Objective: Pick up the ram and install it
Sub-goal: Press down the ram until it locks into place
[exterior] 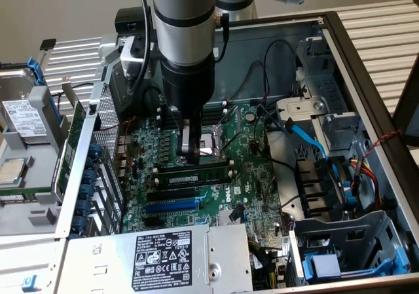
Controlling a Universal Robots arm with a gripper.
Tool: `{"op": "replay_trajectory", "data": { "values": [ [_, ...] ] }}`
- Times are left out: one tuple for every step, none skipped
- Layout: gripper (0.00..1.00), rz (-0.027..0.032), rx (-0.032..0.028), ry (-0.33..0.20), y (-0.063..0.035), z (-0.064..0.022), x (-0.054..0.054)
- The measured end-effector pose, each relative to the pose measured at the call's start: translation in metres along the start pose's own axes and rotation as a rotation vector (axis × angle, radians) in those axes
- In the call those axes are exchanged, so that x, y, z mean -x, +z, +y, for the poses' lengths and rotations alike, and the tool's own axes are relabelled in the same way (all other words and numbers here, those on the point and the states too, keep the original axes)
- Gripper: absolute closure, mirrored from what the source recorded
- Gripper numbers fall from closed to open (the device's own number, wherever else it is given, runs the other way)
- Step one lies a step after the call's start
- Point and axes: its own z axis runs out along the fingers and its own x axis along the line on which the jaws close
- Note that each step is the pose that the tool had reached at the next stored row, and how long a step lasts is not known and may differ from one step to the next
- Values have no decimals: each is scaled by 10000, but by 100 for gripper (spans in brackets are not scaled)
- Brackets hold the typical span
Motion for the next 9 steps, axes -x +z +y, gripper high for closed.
{"op": "replay_trajectory", "data": {
  "values": [
    [89,-7,-5,156,0,0,0],
    [89,-14,-10,304,0,0,0],
    [89,-22,-14,448,0,0,0],
    [89,-29,-19,596,0,0,0],
    [89,-35,-24,737,0,0,0],
    [89,-42,-29,881,1,0,0],
    [89,-50,-34,1028,1,0,0],
    [89,-57,-39,1188,1,0,0],
    [89,-64,-43,1333,2,0,0]
  ]
}}
